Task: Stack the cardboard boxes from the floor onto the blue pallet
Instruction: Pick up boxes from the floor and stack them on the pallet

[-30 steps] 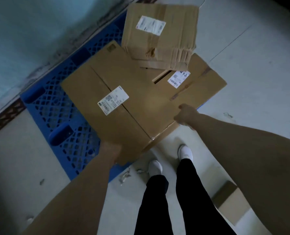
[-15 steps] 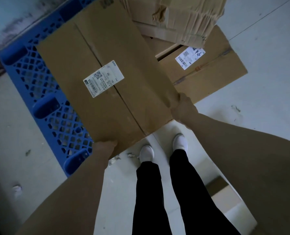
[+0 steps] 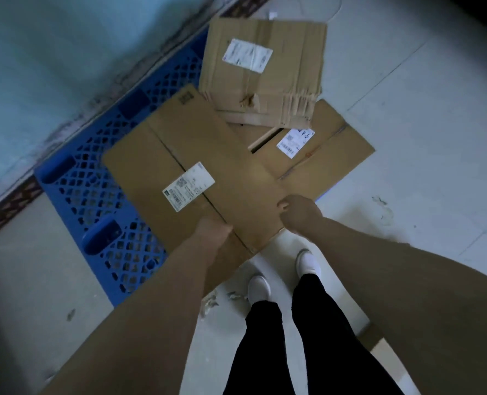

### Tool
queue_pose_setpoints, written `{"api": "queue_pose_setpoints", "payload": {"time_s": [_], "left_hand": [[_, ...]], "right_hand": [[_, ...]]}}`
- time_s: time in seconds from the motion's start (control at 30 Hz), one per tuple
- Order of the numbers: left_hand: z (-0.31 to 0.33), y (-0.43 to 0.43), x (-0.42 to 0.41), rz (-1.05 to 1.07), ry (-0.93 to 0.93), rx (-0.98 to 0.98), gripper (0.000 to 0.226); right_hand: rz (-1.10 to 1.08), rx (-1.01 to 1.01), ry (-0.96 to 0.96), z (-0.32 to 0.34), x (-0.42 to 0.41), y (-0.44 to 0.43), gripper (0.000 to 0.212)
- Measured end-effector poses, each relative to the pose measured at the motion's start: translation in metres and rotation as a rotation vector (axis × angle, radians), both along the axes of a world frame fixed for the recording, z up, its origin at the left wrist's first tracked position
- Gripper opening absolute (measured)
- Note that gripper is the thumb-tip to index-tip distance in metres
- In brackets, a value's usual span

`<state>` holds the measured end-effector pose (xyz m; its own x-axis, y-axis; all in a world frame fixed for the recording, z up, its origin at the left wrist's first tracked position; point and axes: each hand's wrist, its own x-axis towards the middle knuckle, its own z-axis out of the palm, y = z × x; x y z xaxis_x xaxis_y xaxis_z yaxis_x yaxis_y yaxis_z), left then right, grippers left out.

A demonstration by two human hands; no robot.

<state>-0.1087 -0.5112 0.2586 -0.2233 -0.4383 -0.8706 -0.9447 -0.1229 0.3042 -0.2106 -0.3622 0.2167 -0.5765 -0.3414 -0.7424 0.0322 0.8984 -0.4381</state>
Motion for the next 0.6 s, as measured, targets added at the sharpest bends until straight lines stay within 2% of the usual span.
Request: {"api": "queue_pose_setpoints", "payload": {"time_s": [0.23,0.37,0.47,0.6], "left_hand": [[0.085,-0.002,-0.014,-0.058,0.207,0.029,0.033],[0.132,0.010,-0.028,-0.194,0.281,0.029,0.031],[0.163,0.031,-0.039,-0.299,0.319,0.130,0.017],[0.168,0.065,-0.047,-0.449,0.384,0.070,0.016]], "right_hand": [[-0.182,-0.039,0.173,0.095,0.006,0.028,0.037],[-0.283,-0.032,0.282,0.132,0.010,0.050,0.027],[-0.409,-0.075,0.329,0.152,0.014,0.074,0.024],[-0.590,-0.138,0.344,0.164,0.033,0.122,0.025]]}}
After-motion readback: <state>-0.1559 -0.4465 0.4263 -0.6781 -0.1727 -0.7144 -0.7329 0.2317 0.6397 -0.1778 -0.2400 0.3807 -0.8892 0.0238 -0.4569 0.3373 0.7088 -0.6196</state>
